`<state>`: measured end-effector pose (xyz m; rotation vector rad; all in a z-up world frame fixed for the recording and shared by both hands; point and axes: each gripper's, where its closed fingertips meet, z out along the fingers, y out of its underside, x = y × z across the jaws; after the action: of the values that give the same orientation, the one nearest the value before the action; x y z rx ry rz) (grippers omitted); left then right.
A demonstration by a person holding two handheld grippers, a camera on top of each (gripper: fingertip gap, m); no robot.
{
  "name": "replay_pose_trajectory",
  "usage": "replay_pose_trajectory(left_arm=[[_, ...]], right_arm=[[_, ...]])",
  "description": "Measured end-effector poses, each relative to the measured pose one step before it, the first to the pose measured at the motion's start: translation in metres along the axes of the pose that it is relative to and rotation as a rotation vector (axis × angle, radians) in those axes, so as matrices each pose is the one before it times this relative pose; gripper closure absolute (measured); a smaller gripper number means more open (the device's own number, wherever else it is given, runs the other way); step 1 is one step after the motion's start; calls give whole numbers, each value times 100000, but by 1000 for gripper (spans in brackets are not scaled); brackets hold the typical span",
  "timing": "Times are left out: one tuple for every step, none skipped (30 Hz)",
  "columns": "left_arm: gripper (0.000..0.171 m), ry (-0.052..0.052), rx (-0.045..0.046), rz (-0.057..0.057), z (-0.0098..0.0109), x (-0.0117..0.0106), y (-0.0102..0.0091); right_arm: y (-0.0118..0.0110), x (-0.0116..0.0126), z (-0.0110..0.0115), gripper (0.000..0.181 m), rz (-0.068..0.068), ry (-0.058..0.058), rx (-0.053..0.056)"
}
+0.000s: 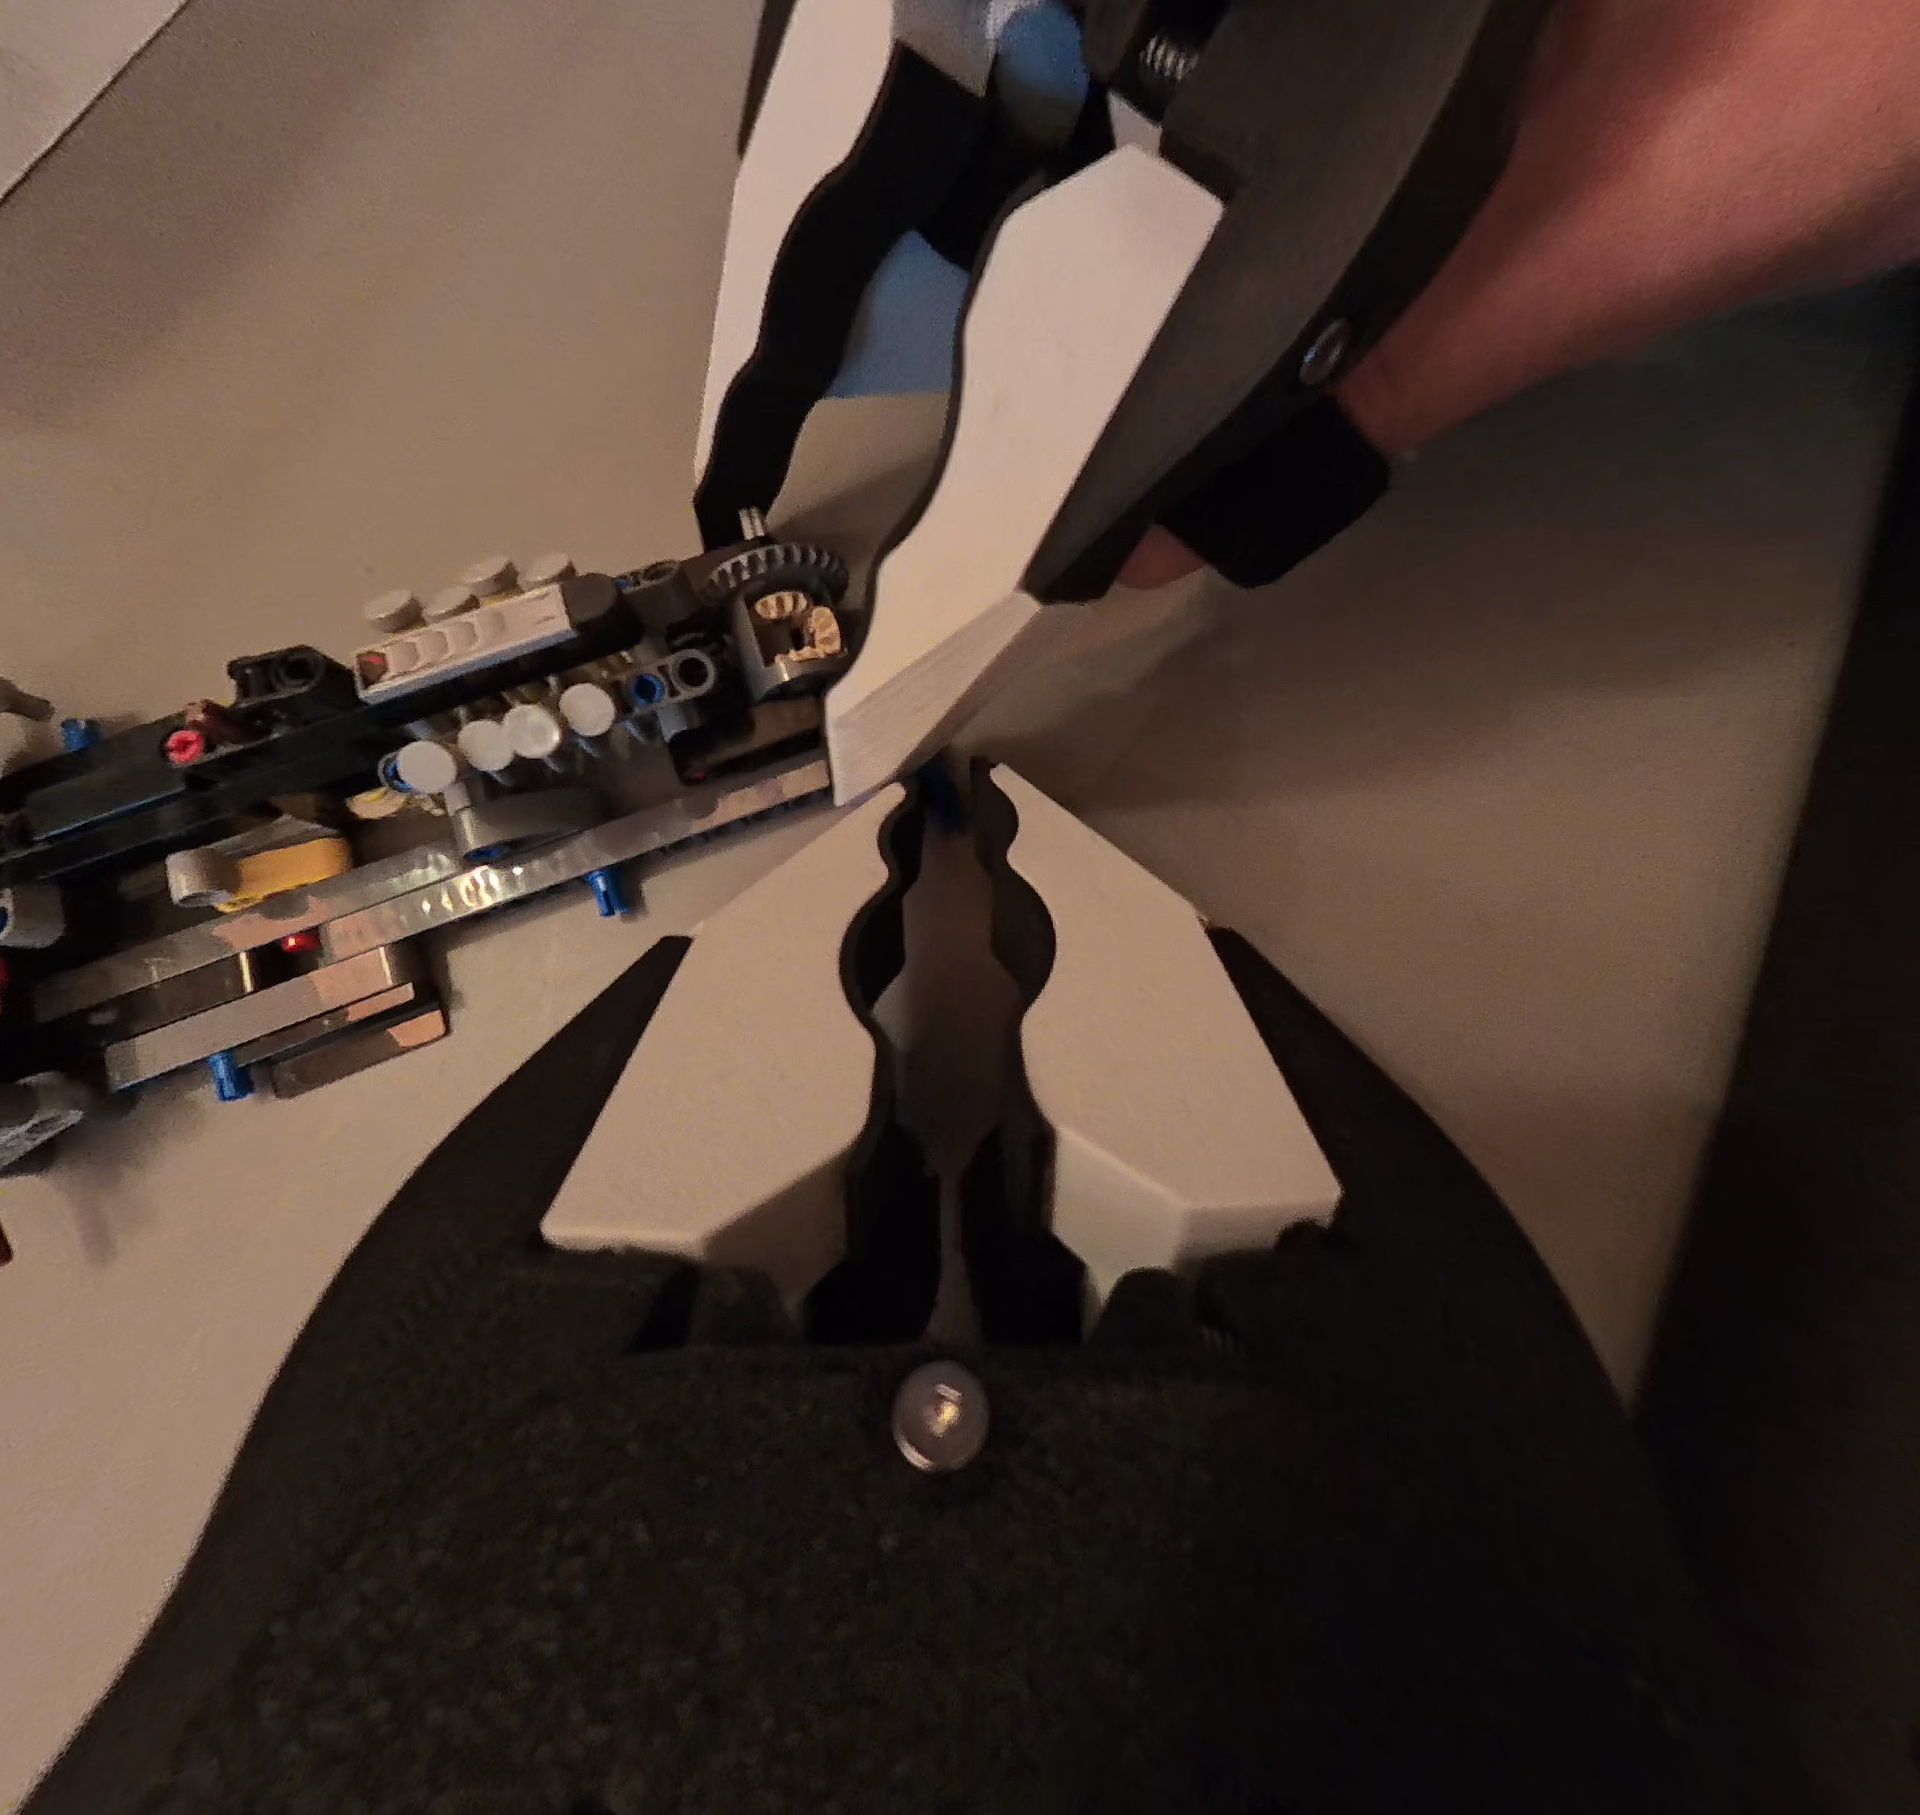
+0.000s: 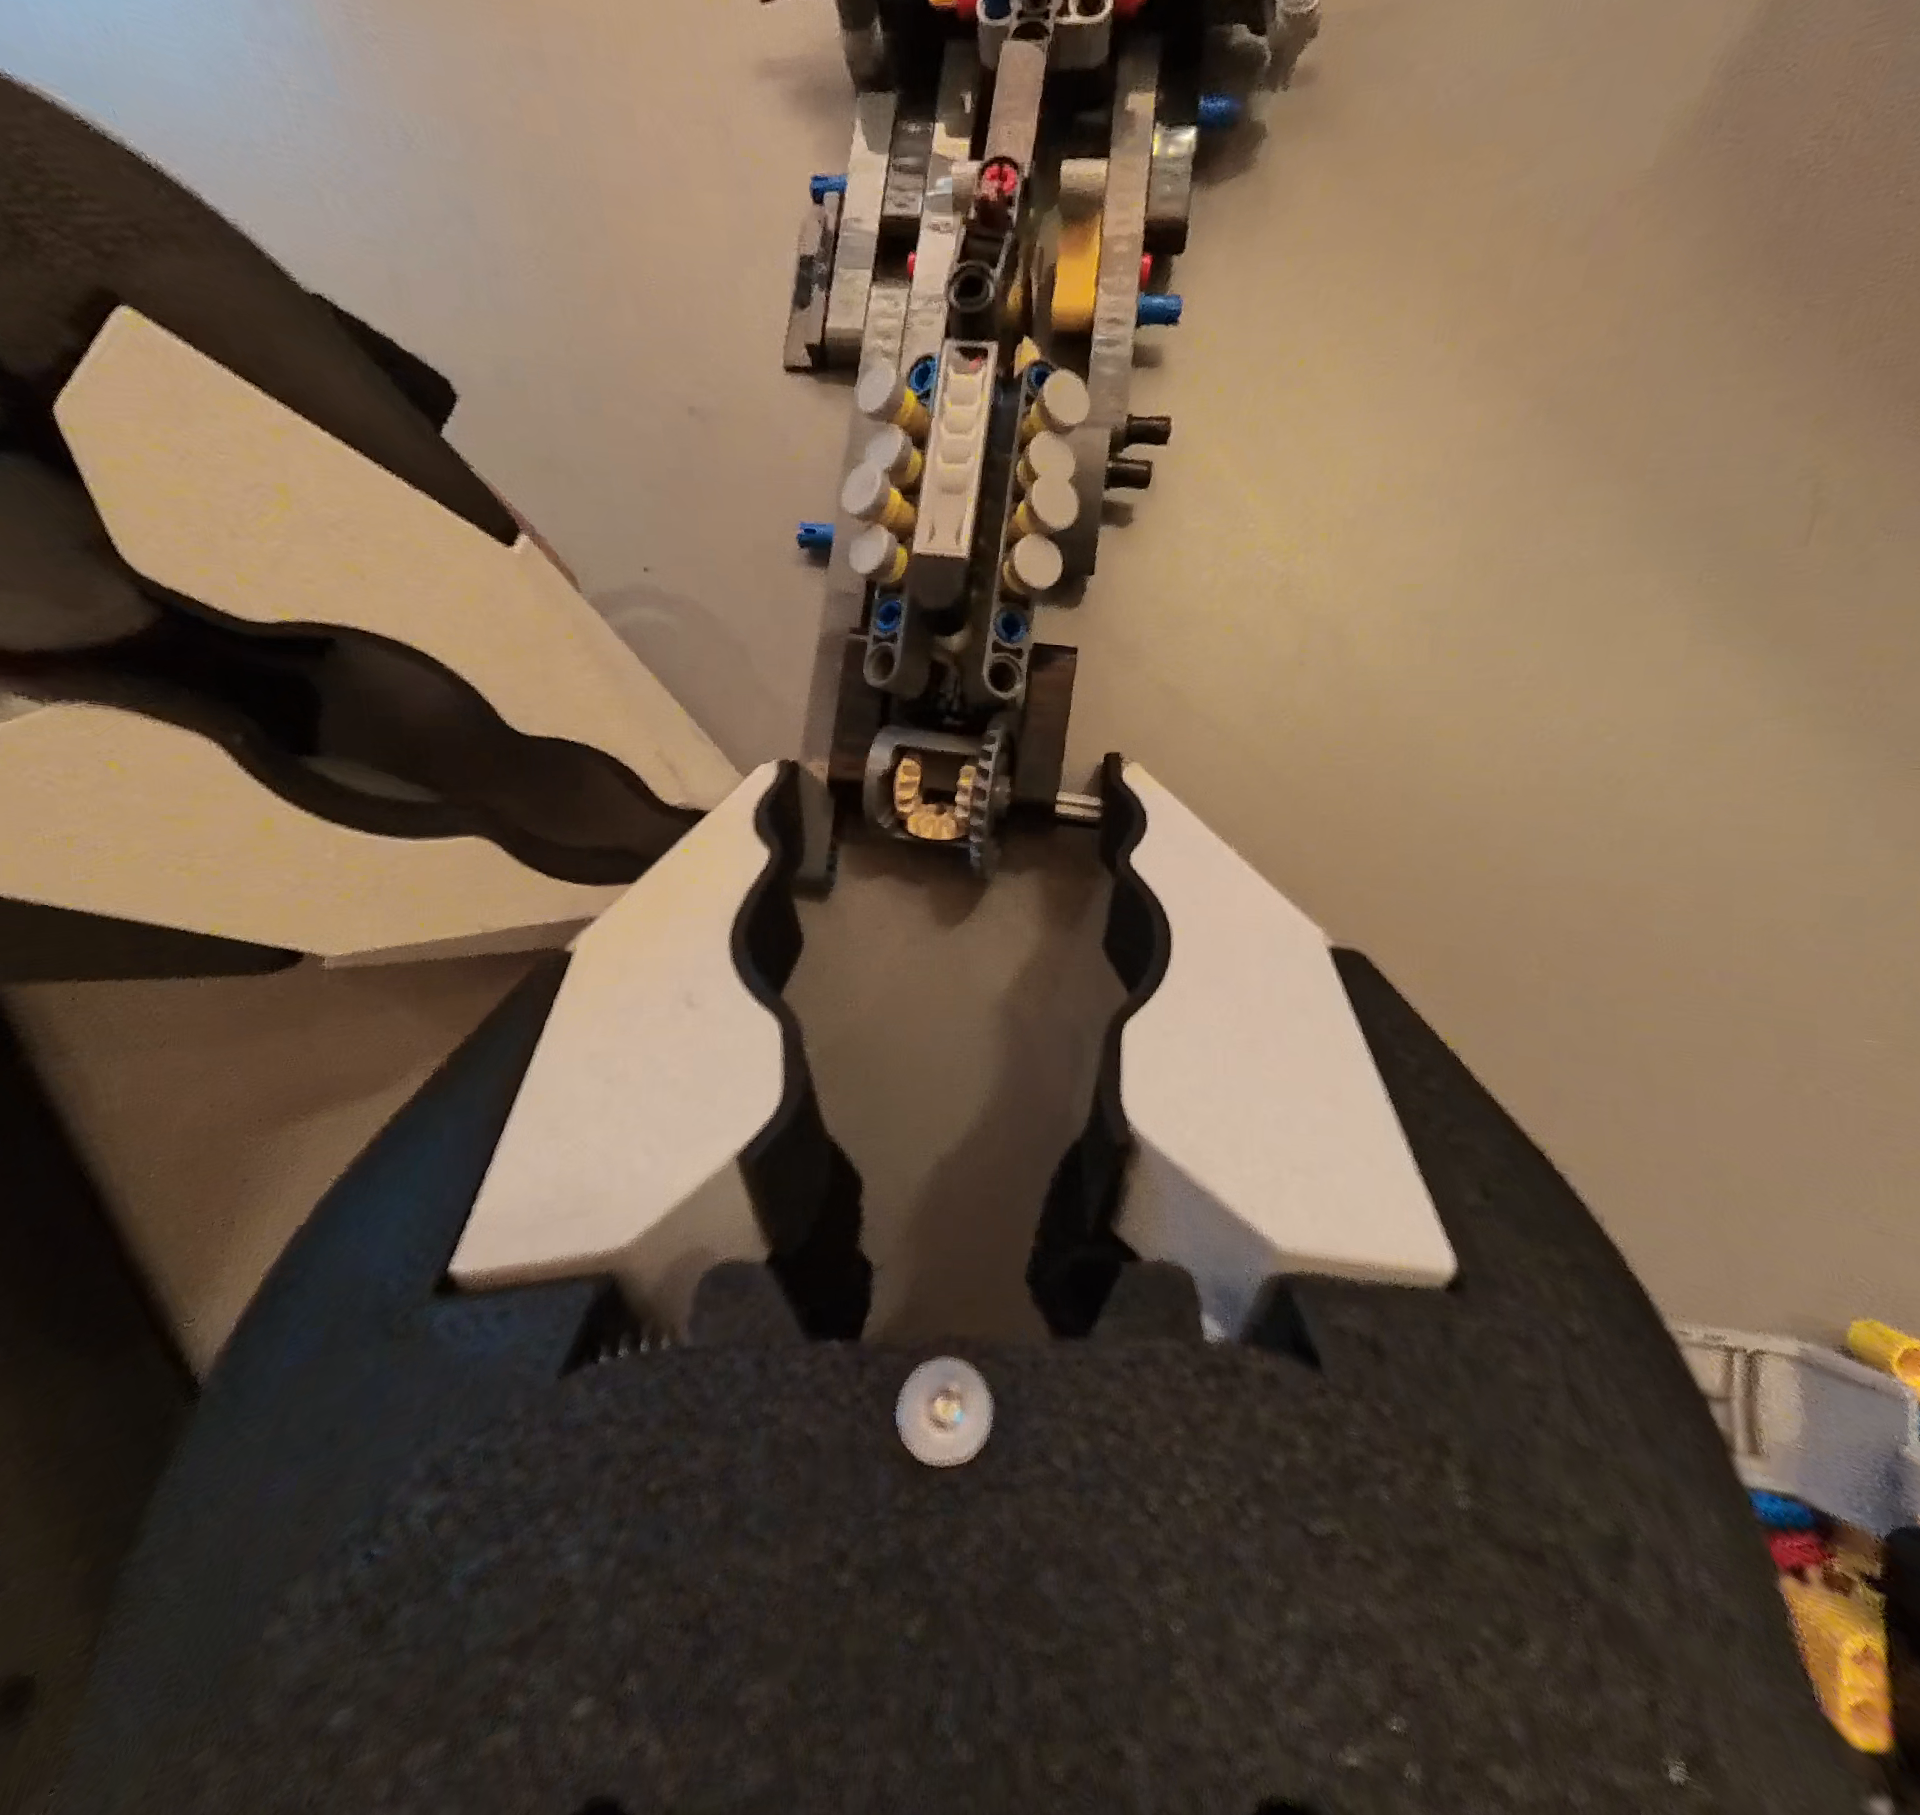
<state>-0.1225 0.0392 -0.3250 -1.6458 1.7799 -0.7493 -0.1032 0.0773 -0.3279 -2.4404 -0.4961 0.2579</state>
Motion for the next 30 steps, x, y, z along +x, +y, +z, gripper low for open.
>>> replay_pose_trajectory(left_arm=[[161, -1375, 73, 659, 12, -80, -30], [159, -1290, -9, 102, 28, -90, -33], [158, -817, 66, -112, 26, -58, -33], [158, -518, 65, 337, 26, -57, -32], [159, -1066, -143, 646, 37, -172, 28], [165, -1004, -132, 913, 15, -162, 30], [165, -122, 196, 1607, 12, 12, -21], [166, -338, 193, 2372, -2, 11, 1], [166, -533, 73, 2323, -5, 7, 3], [166, -513, -130, 1725, -10, 2, 28], [166, -348, -188, 1232, -24, -3, 30], [166, -206, 10, 942, -30, 1, 28], [166, 90, 367, 505, -25, 29, 21], [166, 553, 350, -368, -44, 28, 5], [166, 961, -1, -1171, -60, 35, 31], [166, 1009, -213, -1049, -57, 39, 81], [166, 519, -246, -465, -57, 10, 77], [166, -152, -179, 121, -50, -35, 60], [166, -688, -308, 726, -18, -69, 22], [167, -445, -457, 647, -6, -35, 9], [167, 262, -156, 22, -16, 11, 4], [166, 671, 338, 147, -46, 26, -11], [167, 2258, 537, 574, -181, 268, -13], [167, 3942, 1874, -581, -453, 577, -180], [168, 1468, 2851, -1328, -580, 238, -317], [168, -2344, 700, 209, -455, -399, -14], [167, -2737, -292, 1106, -291, -583, 119], [167, -1053, 652, -252, -238, -466, -79], [167, -662, 1857, -1858, -204, -486, -289], [167, -1441, 1702, -2108, -146, -627, -272]], right_arm=[[-23, 104, -2, 125, 2157, 957, 255], [-75, 72, -11, 125, 2945, 221, 513], [-78, 3, -34, 125, 2404, -775, 555], [-29, -12, -67, 125, 1827, -1358, 422], [-22, -29, -73, 125, 1835, -1707, 360], [-15, 15, -48, 126, 1179, -1221, 384], [15, 47, -40, 126, -1, -431, 88], [35, 8, -33, 126, -122, -123, -268], [17, 6, 2, 126, -380, 115, -171], [8, 10, -2, 126, -723, 257, -24], [30, -5, 12, 126, -1128, 380, 111], [24, -5, -3, 126, -1011, -17, 237], [15, -4, -15, 126, -903, -412, 395], [32, -29, -11, 126, -716, -439, 305], [18, -37, -7, 126, 172, 103, -14], [46, -51, 16, 126, -988, 829, -523], [7, -33, 24, 126, -779, 737, -526], [-21, -11, 27, 126, 605, 319, -452], [-15, 18, 29, 126, 111, 567, -509], [-14, 18, 14, 126, 332, 445, -625], [7, -2, 2, 126, -100, 75, -428], [-2, -9, -10, 126, 203, -568, -20], [33, 218, -60, 127, 445, 828, 13], [231, 1838, -398, 126, -5236, 11164, -1196], [328, 1574, -470, 126, -419, 6803, -1134], [543, 830, -244, 127, 2437, 853, -2210], [347, 75, -17, 127, 3337, -2993, 218], [91, -210, 58, 126, 3338, -3829, 2432], [36, -79, -52, 127, 1996, -1613, 1465], [74, 2, -72, 127, -299, 1, -228]])
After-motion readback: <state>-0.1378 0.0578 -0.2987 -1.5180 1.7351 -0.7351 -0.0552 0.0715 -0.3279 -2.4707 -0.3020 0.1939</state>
